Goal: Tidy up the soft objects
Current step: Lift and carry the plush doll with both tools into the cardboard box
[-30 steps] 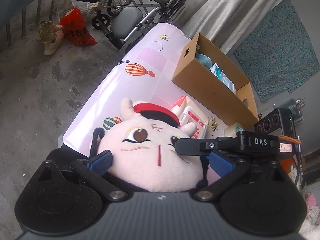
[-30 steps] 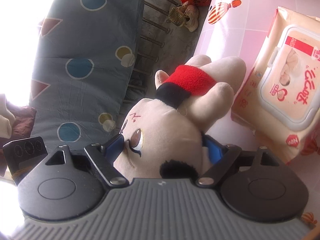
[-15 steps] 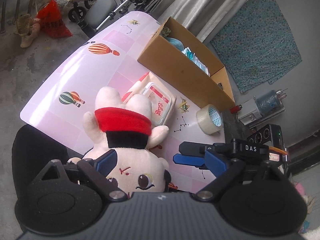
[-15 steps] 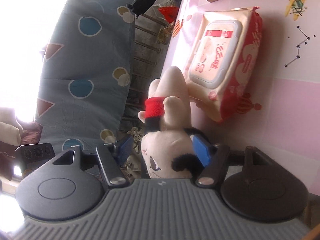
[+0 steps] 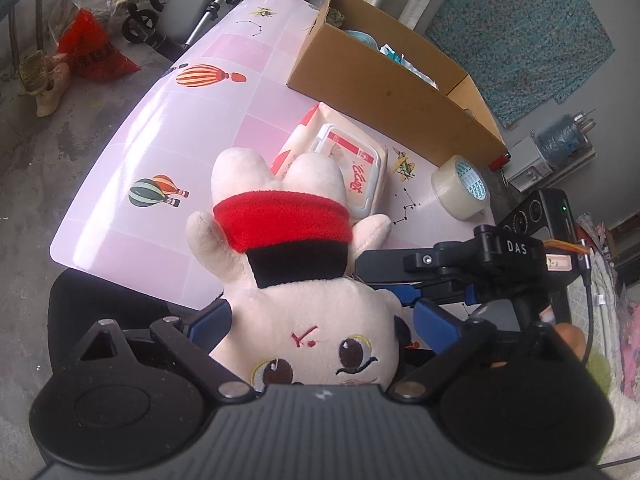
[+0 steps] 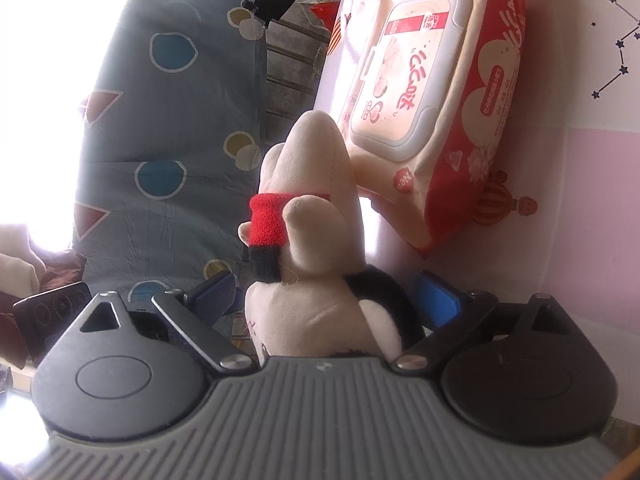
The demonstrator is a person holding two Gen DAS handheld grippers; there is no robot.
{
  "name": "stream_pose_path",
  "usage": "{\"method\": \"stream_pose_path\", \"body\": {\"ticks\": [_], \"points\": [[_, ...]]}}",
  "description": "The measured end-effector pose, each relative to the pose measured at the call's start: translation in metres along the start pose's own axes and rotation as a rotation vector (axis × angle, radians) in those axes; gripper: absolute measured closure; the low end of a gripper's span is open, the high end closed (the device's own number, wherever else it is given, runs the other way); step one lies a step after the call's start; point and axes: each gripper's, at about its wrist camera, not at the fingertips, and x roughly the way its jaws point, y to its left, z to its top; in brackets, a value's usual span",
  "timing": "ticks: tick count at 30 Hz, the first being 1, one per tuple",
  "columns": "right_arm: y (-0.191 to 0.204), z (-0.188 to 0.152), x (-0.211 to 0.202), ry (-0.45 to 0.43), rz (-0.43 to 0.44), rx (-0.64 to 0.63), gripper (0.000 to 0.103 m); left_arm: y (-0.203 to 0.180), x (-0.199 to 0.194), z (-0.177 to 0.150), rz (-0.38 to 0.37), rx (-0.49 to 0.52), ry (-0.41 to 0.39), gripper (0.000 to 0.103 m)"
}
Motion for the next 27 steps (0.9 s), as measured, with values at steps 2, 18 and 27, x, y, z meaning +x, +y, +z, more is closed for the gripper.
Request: {"method": "stream_pose_path", "body": {"ticks": [2,18,27], "points": [[-0.004,0.002,0.010,0.024,0.003,0.023,0.004,0.002,0.006,0.001,0.007,0.016,0.015,0.003],[-0.030,0.001,0.040,0.193,0.066,0.118,0.001,0.007,0.029,0.014,-0.010,0.074,0.151,0.000],[-0.026,-0.006,0.034,0.182,0.072,0.075,0.011,-0.004,0.030,0.011,0.021,0.100,0.160,0.000]]}}
